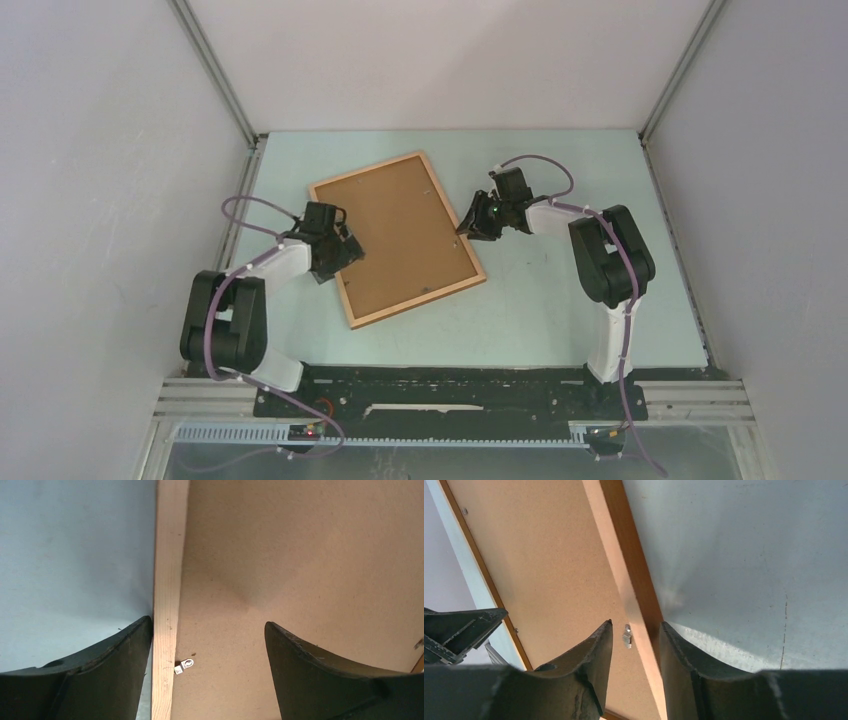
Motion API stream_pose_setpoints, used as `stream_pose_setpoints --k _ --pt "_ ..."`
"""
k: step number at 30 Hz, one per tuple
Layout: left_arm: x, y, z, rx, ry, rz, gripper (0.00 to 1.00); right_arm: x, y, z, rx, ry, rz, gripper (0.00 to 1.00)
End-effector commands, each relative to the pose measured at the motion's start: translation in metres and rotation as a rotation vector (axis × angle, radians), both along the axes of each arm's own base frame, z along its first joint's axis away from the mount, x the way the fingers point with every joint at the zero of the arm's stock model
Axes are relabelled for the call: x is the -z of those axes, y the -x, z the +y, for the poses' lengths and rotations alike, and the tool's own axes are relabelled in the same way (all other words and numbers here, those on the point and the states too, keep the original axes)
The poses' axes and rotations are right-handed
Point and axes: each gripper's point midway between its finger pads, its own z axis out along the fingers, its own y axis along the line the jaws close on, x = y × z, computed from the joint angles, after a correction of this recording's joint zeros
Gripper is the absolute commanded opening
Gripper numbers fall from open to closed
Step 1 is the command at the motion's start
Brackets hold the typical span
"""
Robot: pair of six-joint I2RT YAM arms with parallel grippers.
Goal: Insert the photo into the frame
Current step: Adjust the photo frame at the center of the board.
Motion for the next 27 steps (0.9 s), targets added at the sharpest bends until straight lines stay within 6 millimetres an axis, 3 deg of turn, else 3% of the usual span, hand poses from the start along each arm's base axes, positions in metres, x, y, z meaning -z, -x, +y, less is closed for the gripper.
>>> stream_pose_setpoints --k 1,6,9,11,15,21,24,27 --pt "-0.015 -0.005 -0.053 0.088 0.121 -0.081 0.83 -0.026 -0.011 0.005 -0.025 -0.021 -0.073 0.49" --pt "-0.018 0.029 -0.127 0.192 0.243 -0.103 0.82 -0.030 -0.014 -0.005 -0.013 0.005 -0.085 0.65" --pt "-0.018 0.052 -0.149 0.222 0.273 -0.097 0.82 -0.038 -0.016 -0.018 -0.002 0.060 -0.121 0.76" --pt "-0.021 0.062 -0.151 0.229 0.288 -0.111 0.83 -0.044 -0.017 -0.030 0.020 0.127 -0.150 0.82" --pt "-0.037 0.058 -0.115 0.208 0.185 -0.168 0.90 -0.053 -0.018 -0.051 0.061 0.222 -0.194 0.89" --pt "-0.067 0.025 -0.026 0.092 0.004 -0.203 0.96 -0.056 -0.018 -0.056 0.087 0.199 -0.208 0.90" --pt "-0.071 0.012 -0.003 -0.010 0.041 -0.166 0.96 -0.053 -0.018 -0.056 0.084 0.189 -0.199 0.90" --pt "-0.072 -0.003 0.004 -0.099 0.064 -0.107 0.94 -0.049 -0.019 -0.055 0.079 0.171 -0.187 0.90"
